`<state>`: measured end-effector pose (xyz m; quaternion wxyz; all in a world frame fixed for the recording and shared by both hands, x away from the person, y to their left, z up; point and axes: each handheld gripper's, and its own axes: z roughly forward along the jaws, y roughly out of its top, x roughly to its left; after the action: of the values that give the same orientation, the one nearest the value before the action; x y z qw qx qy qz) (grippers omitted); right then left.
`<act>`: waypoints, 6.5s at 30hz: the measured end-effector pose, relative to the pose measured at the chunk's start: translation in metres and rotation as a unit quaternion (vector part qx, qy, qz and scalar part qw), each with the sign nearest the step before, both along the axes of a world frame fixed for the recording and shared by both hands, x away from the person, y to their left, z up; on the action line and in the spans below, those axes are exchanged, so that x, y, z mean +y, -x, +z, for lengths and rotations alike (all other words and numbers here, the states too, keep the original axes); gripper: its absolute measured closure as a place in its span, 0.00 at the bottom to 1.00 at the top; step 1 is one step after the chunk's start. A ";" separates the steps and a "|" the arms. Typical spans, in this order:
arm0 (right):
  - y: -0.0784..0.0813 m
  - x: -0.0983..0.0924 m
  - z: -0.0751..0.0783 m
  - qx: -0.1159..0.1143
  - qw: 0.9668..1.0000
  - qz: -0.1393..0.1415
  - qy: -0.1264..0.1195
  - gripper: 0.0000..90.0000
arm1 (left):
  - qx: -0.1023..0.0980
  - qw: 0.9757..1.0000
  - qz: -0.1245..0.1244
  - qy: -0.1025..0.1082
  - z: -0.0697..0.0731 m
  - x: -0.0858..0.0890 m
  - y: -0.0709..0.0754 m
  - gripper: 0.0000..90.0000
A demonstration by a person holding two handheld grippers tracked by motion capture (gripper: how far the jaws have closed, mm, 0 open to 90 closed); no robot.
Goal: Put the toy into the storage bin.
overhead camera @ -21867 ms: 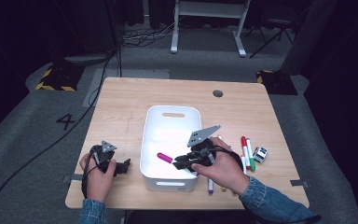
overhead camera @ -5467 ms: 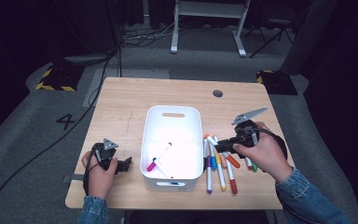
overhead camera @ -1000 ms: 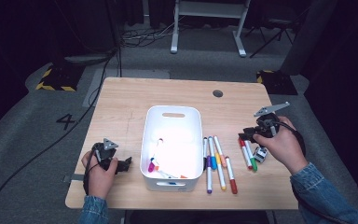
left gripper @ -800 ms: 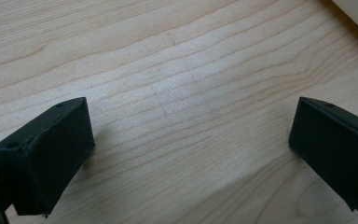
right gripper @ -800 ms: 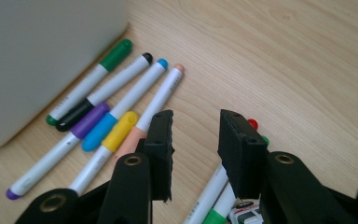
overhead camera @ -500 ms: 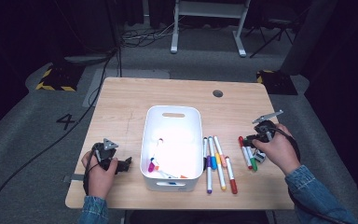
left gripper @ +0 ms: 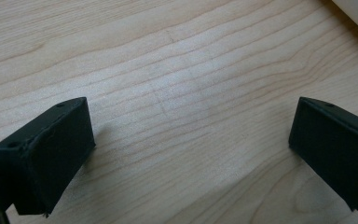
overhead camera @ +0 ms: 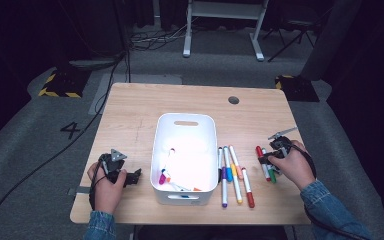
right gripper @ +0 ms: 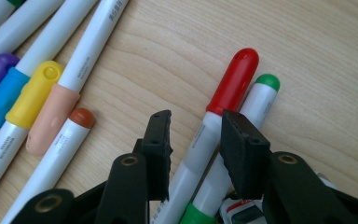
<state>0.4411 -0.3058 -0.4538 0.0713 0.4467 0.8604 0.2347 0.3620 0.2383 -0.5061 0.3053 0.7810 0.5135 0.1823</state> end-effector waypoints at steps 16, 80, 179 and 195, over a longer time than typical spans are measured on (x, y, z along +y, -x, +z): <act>0.003 0.030 -0.016 0.004 1.000 0.015 0.006 0.85 | 0.000 1.000 0.001 0.000 0.000 0.000 0.000 0.00; 0.052 0.112 0.121 -0.046 0.976 0.146 -0.152 0.86 | 0.003 1.000 0.000 0.000 0.000 -0.002 -0.001 0.00; 0.065 0.153 0.121 -0.078 0.967 0.192 -0.150 0.63 | 0.002 1.000 -0.008 -0.003 0.000 -0.004 -0.006 0.00; 0.044 0.084 0.115 -0.088 0.981 0.104 -0.137 0.63 | 0.001 1.000 -0.007 0.001 0.000 -0.004 -0.006 0.00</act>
<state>0.3967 -0.2222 -0.3392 0.0597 0.3380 0.8521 0.3950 0.3677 0.2342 -0.5059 0.3066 0.7847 0.5082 0.1787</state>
